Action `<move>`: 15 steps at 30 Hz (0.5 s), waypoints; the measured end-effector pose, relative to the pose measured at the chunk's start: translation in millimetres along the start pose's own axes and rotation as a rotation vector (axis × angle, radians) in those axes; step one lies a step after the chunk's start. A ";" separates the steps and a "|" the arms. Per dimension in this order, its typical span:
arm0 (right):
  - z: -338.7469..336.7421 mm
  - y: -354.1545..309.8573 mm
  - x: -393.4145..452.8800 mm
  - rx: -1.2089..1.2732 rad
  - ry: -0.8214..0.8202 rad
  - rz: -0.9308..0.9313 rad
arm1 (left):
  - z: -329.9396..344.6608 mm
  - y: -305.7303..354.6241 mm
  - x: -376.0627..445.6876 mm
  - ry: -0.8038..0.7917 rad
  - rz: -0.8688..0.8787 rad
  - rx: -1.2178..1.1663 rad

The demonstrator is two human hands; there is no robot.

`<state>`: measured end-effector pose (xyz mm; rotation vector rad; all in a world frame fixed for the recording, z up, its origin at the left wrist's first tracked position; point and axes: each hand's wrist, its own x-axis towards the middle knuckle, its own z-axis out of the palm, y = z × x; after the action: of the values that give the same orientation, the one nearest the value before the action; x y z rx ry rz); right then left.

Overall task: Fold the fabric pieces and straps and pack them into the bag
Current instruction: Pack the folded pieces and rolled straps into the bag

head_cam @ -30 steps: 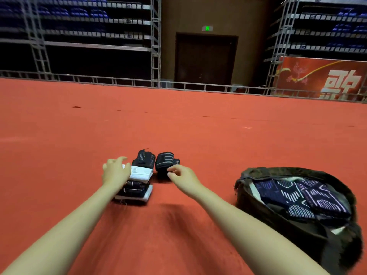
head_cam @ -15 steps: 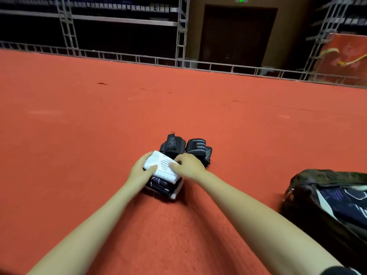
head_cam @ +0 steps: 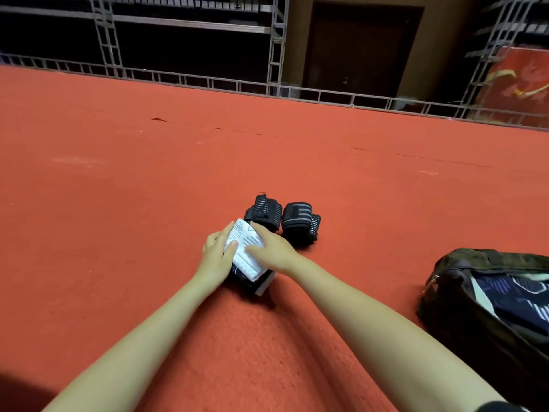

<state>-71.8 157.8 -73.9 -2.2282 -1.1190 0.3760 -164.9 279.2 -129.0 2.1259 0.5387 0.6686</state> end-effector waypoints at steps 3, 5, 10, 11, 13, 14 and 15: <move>-5.9 -0.6 -15.6 0.220 0.145 -0.050 | -3.9 25.0 -5.3 0.139 -0.013 -0.001; -19.1 -1.7 -30.9 0.410 0.257 -0.088 | -8.2 51.1 -12.7 0.224 0.027 -0.044; -69.1 -0.2 -84.5 0.741 0.463 -0.100 | 5.9 123.7 -36.4 0.092 -0.039 -0.481; -77.2 2.1 -96.7 0.776 0.488 -0.099 | 12.1 140.1 -43.8 0.050 -0.055 -0.561; -87.5 6.1 -120.6 0.784 0.534 -0.098 | 28.2 170.6 -58.1 0.017 -0.019 -0.599; -91.5 8.2 -132.4 0.764 0.569 -0.098 | 35.6 186.8 -66.8 0.028 0.010 -0.581; -95.7 10.3 -144.4 0.746 0.611 -0.095 | 44.2 201.0 -74.7 0.049 0.036 -0.549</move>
<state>-104.8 0.2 -9.2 -1.4642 -0.6047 0.0356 -165.8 95.7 -9.6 1.6100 0.2967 0.7866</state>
